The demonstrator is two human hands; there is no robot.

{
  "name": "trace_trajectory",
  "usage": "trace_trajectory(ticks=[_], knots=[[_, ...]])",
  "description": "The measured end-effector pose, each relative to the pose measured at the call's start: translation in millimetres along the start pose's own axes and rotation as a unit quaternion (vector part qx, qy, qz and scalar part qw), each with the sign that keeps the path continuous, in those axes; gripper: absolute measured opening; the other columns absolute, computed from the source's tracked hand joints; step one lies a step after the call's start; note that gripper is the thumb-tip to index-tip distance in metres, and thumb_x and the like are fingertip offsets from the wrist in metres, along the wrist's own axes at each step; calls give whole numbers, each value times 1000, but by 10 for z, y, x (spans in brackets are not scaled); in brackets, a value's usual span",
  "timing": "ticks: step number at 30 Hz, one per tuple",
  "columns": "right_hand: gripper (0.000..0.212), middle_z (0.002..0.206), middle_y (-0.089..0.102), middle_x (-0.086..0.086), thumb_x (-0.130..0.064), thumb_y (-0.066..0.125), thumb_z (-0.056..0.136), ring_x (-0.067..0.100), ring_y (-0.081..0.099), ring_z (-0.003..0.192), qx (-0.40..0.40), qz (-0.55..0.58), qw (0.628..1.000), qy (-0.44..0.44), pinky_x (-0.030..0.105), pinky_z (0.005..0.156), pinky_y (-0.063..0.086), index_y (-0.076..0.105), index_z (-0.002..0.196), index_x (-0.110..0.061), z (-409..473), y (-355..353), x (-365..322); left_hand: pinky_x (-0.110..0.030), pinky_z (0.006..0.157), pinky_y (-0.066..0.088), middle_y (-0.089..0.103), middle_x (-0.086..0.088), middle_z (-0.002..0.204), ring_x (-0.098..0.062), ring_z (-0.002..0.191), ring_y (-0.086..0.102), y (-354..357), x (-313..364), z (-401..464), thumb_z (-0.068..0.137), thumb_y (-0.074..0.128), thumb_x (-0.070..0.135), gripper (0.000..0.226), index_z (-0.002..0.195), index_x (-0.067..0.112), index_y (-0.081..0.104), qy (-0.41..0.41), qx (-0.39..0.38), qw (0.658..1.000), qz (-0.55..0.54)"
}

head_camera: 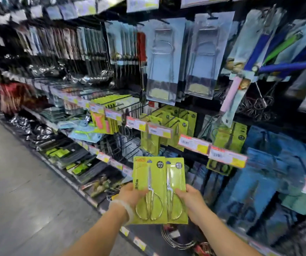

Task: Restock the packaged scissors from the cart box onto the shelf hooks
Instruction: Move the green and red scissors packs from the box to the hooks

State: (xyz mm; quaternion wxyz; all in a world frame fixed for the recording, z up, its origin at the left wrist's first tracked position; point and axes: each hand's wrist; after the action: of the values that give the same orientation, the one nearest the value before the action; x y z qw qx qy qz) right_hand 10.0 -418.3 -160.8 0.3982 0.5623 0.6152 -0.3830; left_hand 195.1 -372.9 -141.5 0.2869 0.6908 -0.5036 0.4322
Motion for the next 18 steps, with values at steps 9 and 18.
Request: trace_trajectory(ticks=[9, 18], knots=[[17, 94, 71, 9, -10, 62, 87, 28, 67, 88, 89, 23, 995, -30, 40, 81, 55, 63, 104, -8, 759, 651, -494, -34, 87, 49, 59, -12, 123, -27, 105, 60, -500, 560, 1228, 81, 73, 22, 24, 99, 11, 61, 20, -81, 989, 122], [6, 103, 67, 13, -12, 55, 93, 34, 62, 101, 158, 59, 986, -2, 52, 96, 47, 60, 92, -13, 1051, 838, -636, -43, 106, 41, 53, -2, 133, -27, 116, 58, -560, 758, 1785, 78, 74, 15, 55, 129, 14, 52, 1, -193, 978, 79]])
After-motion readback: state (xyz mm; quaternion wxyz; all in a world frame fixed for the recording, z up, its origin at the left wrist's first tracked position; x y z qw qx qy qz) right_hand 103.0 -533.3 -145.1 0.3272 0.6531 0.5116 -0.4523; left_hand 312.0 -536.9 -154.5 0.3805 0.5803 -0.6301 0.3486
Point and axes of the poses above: each hand's wrist, its own z-axis towards the middle knuckle, its own y-axis out of the palm, x = y × z
